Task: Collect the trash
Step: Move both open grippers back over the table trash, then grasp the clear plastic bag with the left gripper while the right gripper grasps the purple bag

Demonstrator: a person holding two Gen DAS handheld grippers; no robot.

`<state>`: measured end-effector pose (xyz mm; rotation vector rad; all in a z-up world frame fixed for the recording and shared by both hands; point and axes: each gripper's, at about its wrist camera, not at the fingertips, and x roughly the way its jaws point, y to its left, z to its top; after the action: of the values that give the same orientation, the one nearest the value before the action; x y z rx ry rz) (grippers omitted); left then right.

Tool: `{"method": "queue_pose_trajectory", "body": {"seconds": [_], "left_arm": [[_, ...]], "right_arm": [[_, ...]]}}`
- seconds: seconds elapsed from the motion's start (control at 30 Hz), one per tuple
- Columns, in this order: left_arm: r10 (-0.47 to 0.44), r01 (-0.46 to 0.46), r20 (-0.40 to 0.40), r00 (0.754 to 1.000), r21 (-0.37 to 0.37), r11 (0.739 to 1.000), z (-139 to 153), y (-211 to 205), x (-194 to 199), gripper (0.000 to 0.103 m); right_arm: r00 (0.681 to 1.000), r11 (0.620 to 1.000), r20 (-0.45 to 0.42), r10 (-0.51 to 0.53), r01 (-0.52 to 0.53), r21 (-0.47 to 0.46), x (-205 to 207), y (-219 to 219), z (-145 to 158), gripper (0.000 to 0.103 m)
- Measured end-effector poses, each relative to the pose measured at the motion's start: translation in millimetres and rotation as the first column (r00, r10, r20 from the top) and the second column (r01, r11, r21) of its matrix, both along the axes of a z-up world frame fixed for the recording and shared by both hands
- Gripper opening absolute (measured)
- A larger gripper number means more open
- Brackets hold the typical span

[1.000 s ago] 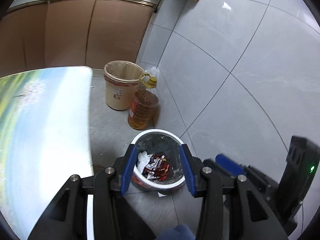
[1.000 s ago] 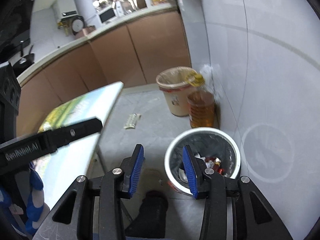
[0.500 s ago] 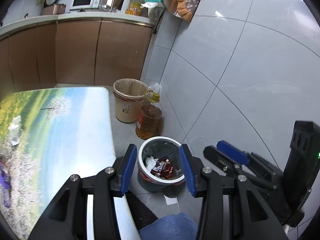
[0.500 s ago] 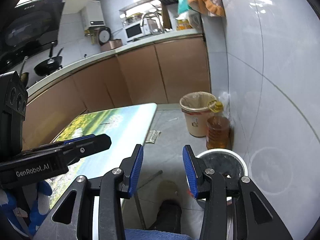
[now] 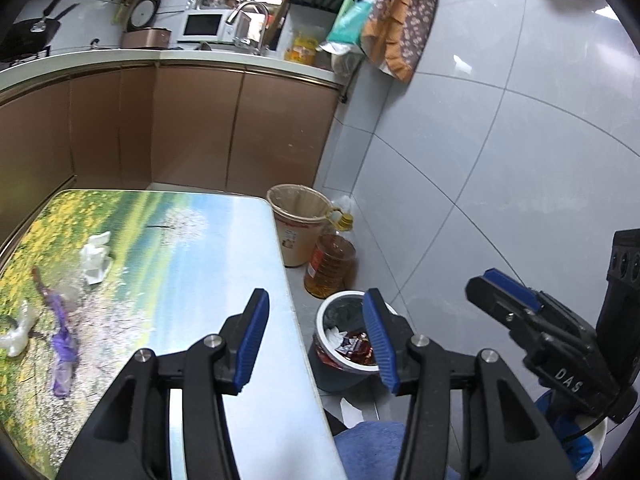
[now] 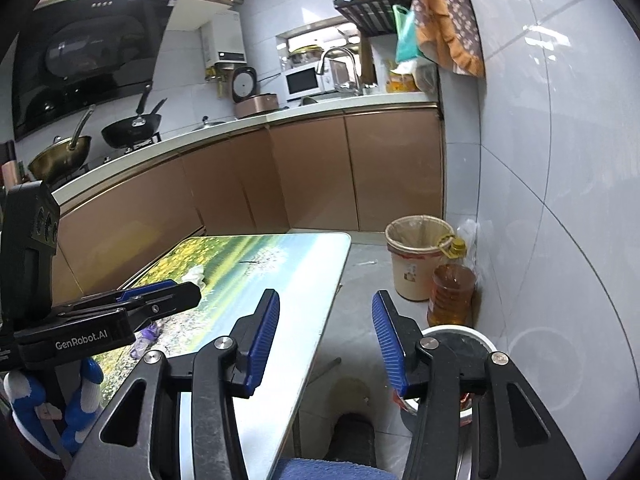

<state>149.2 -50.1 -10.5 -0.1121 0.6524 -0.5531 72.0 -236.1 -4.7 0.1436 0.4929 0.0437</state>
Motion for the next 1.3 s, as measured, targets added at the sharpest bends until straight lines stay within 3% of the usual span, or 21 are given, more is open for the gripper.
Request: {"method": "queue_pose_trajectory", "body": {"seconds": [0.4, 0.77, 0.87, 1.03, 1.3], "left_arm": [[0.13, -0.13, -0.003, 0.992, 0.014, 0.991, -13.3, 98.0, 9.3, 0.048], [0.303, -0.299, -0.014, 0.953, 0.135, 0.945, -50.7, 225.2, 38.3, 0.052], [0.345, -0.336, -0.004, 0.939, 0.212, 0.918, -65.0, 251.8, 50.4, 0.053], [0.368, -0.341, -0.036, 0.929, 0.302, 0.89, -95.1, 281.6, 75.7, 0.053], [0.379, -0.328, -0.094, 0.921, 0.339, 0.882, -132.6, 294.2, 103.0, 0.053]], "right_arm": [[0.994, 0.994, -0.039, 0.105, -0.106, -0.03, 17.7, 47.4, 3.9, 0.048], [0.96, 0.969, -0.143, 0.241, -0.247, -0.024, 71.1, 116.1, -20.0, 0.048], [0.937, 0.952, -0.183, 0.297, -0.306, -0.022, 91.3, 144.7, -32.4, 0.048], [0.874, 0.906, -0.257, 0.413, -0.424, 0.014, 128.1, 203.9, -61.1, 0.048], [0.755, 0.833, -0.376, 0.537, -0.544, 0.097, 175.9, 283.7, -115.4, 0.048]]}}
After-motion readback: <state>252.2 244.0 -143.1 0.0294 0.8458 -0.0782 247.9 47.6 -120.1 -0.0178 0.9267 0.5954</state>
